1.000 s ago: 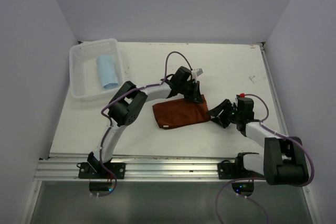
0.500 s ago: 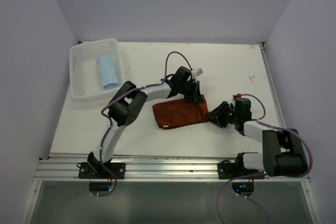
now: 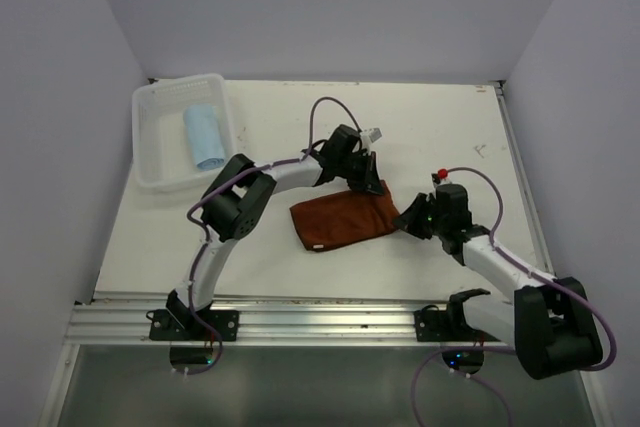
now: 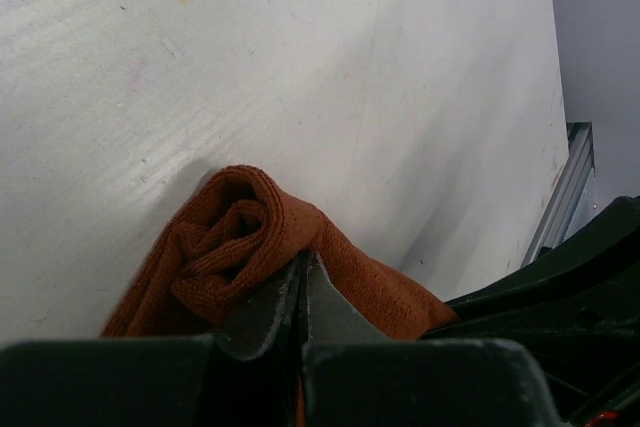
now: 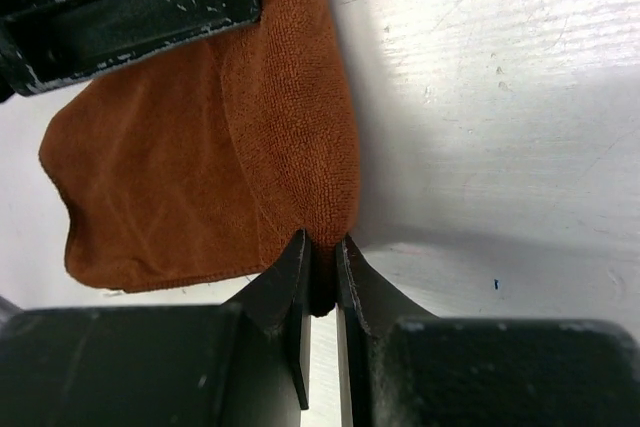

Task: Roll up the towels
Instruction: Roll the towel

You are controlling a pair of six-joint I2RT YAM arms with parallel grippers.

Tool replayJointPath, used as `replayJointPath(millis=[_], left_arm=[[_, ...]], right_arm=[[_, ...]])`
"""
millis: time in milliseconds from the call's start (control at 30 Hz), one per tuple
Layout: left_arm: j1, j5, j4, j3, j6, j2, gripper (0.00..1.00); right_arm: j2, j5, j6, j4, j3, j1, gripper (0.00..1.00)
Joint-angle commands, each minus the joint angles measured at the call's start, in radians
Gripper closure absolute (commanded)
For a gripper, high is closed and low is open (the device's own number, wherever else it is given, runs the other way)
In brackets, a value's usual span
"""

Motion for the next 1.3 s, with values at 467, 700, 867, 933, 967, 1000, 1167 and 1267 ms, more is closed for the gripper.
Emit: replayJointPath(millis=[467,700,867,933,967,1000,1167,1267], left_arm=[[0.038,-0.036,0.011,0.037,-0.023,-0.140,1.00],[0.035,-0.033,0.057,0.012,-0.050,-0.166,1.00],[0.026,-0.045,0.068,-0.008,-0.063,-0.182,1.00],[0.018,-0.056,0.077,-0.025,-0.069,-0.188,1.00],[0.016,-0.061,0.080,-0.031,-0.072,-0.191,1.00],[0.013,-0.067,0.077,-0.042,-0.073,-0.194,1.00],[0.015,-0.098,0.083,-0.078,-0.102,-0.212,1.00],[0.013,-0.101,0.100,-0.094,-0.118,-0.219,1.00]], right_arm=[[-0.082,0.422,-0.223,-0.194,0.102,0.240,1.00],[-0.066,0.571,-0.237,-0.248,0.151,0.343,1.00],[-0.013,0.684,-0.207,-0.292,0.200,0.421,1.00],[0.009,0.726,-0.180,-0.312,0.215,0.454,1.00],[0.016,0.744,-0.168,-0.320,0.229,0.467,1.00],[0.036,0.763,-0.160,-0.332,0.235,0.490,1.00],[0.052,0.867,-0.119,-0.331,0.232,0.555,1.00],[0.067,0.913,-0.113,-0.328,0.235,0.598,1.00]])
